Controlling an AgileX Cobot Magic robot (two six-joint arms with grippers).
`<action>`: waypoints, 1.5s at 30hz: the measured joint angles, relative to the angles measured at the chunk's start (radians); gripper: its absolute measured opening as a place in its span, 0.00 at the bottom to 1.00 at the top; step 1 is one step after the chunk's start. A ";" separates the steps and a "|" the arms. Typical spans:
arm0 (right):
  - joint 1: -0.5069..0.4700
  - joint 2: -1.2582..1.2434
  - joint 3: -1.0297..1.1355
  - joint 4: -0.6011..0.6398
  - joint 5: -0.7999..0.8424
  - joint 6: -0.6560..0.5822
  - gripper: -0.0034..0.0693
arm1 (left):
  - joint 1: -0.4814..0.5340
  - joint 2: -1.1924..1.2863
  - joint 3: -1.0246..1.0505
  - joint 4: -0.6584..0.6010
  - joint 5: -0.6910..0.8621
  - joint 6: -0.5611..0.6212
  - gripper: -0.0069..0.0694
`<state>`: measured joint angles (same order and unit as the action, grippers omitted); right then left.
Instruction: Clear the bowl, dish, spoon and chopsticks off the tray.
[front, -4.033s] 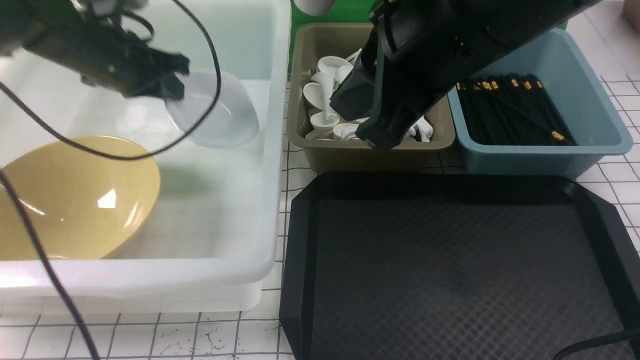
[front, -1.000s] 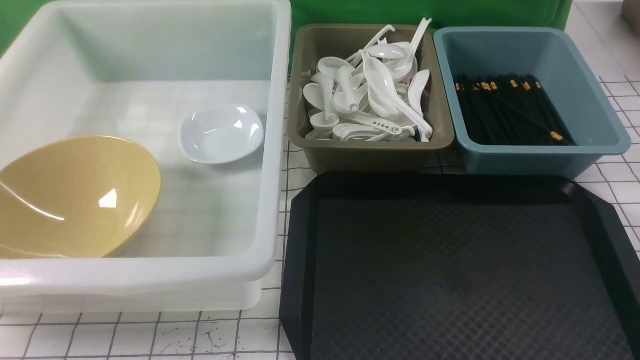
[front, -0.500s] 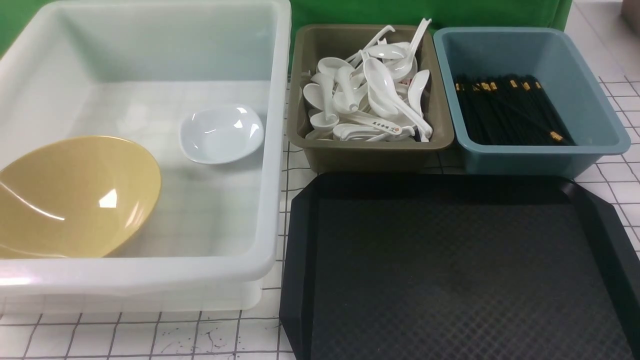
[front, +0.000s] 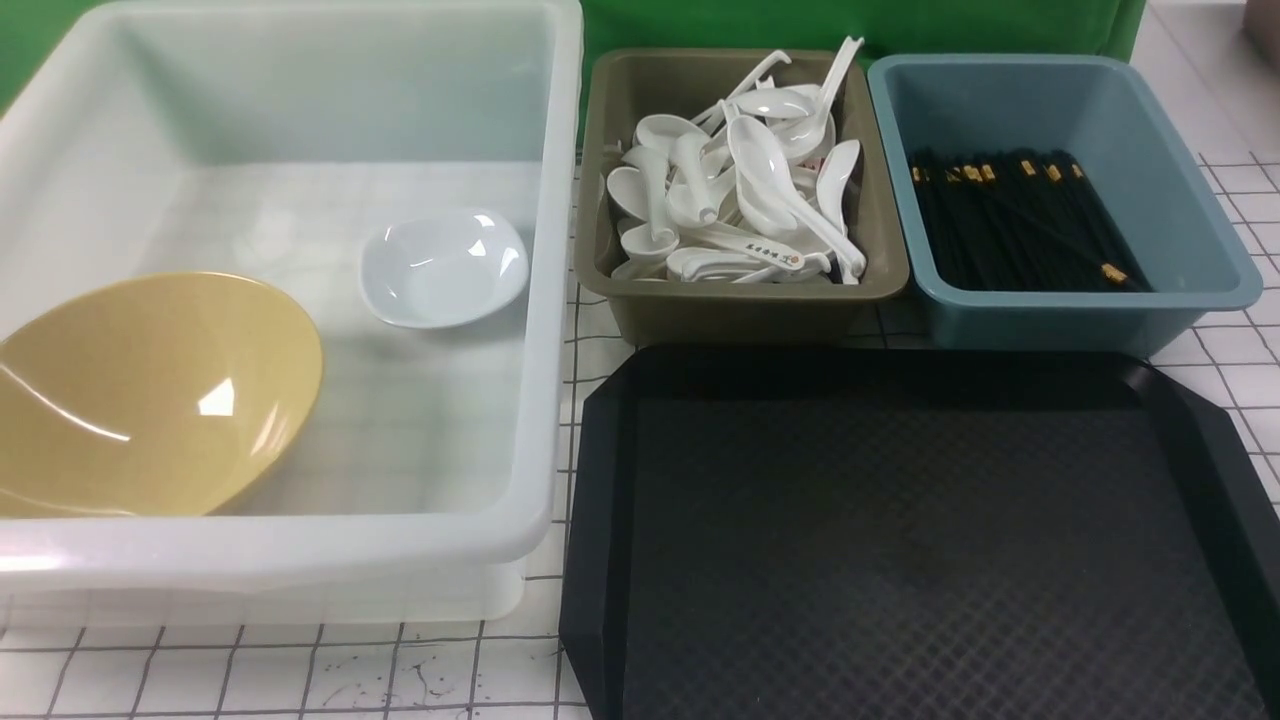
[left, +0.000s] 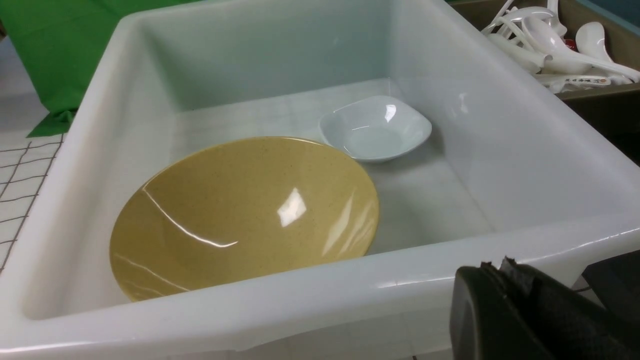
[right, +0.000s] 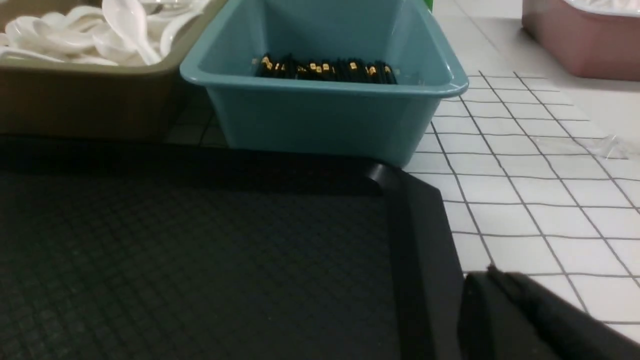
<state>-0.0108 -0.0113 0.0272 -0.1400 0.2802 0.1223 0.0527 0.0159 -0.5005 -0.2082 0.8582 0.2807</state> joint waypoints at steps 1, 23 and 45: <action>0.000 0.000 0.000 0.000 0.031 0.004 0.10 | 0.000 0.000 0.000 0.000 0.000 0.000 0.08; 0.000 0.000 -0.002 0.000 0.043 0.005 0.10 | 0.000 0.000 0.001 0.000 0.000 0.000 0.08; 0.000 0.000 -0.002 0.000 0.043 0.005 0.11 | 0.000 0.000 0.128 0.016 -0.165 0.000 0.08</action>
<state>-0.0108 -0.0113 0.0255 -0.1397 0.3235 0.1275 0.0527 0.0159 -0.3728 -0.1918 0.6937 0.2807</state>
